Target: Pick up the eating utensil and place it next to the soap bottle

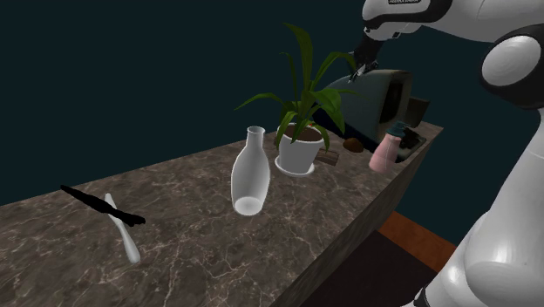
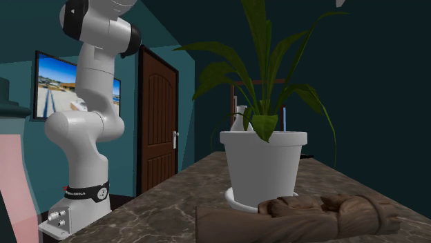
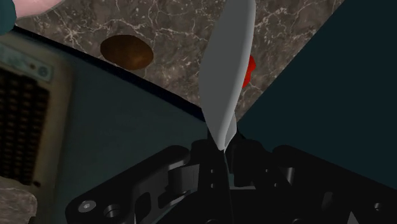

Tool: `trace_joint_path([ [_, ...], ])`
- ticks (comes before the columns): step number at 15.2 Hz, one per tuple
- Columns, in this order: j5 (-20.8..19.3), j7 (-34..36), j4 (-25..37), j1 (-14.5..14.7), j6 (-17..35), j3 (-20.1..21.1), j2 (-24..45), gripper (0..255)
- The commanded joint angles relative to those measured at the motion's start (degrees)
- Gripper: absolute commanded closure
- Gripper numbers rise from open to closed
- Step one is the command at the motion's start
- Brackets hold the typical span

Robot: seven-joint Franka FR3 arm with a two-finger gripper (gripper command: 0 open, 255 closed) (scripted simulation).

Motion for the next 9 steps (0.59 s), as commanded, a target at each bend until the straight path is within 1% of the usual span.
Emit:
trace_joint_path([
  [1,-0.62,0.59,-2.34,0.38,1.75,0.18,-0.7,255],
  [9,-1.6,1.29,-10.01,0.8,8.28,0.38,-2.04,255],
])
